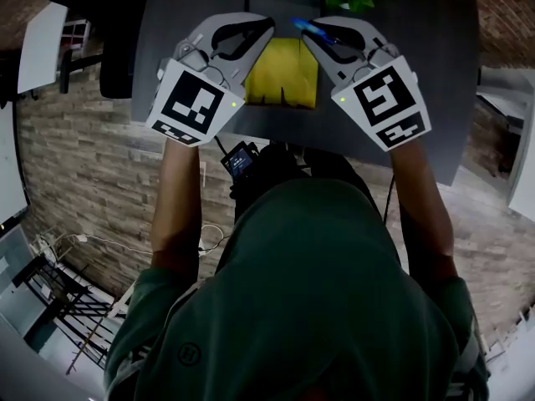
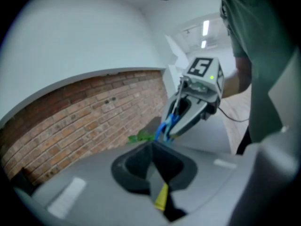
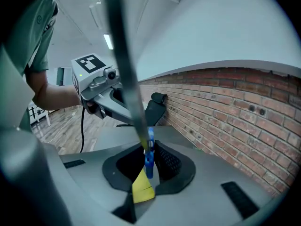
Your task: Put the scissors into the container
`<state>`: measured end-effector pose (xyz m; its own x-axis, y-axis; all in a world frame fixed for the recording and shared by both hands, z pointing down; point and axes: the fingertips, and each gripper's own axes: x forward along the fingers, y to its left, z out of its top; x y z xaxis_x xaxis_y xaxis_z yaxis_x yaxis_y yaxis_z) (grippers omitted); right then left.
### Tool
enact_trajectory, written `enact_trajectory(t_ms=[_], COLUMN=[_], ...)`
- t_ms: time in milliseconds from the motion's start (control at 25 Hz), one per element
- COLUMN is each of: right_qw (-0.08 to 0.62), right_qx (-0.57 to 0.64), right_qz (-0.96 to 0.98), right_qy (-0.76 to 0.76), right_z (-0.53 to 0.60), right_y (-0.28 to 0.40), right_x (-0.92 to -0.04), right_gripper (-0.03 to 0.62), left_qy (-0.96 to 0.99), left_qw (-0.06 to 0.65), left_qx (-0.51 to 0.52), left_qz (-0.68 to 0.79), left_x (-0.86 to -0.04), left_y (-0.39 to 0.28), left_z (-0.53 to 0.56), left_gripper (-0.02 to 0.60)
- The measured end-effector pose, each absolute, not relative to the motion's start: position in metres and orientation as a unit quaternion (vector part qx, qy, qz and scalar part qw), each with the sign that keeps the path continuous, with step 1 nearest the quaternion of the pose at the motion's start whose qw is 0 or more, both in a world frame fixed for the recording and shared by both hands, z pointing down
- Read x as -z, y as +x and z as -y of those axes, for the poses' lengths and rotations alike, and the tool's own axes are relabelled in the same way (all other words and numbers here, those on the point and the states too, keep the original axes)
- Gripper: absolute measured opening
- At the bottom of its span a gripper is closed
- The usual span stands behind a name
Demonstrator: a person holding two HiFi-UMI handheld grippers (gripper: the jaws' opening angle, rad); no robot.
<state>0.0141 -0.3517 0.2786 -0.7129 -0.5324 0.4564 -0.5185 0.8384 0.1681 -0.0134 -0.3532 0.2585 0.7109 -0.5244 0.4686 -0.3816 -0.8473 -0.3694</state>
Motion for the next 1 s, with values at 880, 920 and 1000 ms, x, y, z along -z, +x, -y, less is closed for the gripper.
enact_trajectory(t_ms=[880,920,1000], right_qw=[0.306,0.309,0.314], right_qx=[-0.07,-0.073,-0.077], right_qz=[0.912,0.911,0.909], right_qy=[0.262,0.262,0.262], right_z=[0.397,0.397,0.398], right_y=[-0.031,-0.032,-0.033], right_x=[-0.414,-0.42,-0.43], right_gripper=[0.044,0.044,0.044], left_qy=[-0.922,-0.922,-0.923], left_qw=[0.048,0.044,0.037], left_qx=[0.295,0.293,0.292], left_qz=[-0.248,-0.248,-0.248], left_x=[-0.38,-0.386,-0.396], left_y=[-0.064,-0.065,-0.066], left_z=[0.404,0.405,0.407], left_gripper=[0.002,0.002,0.002])
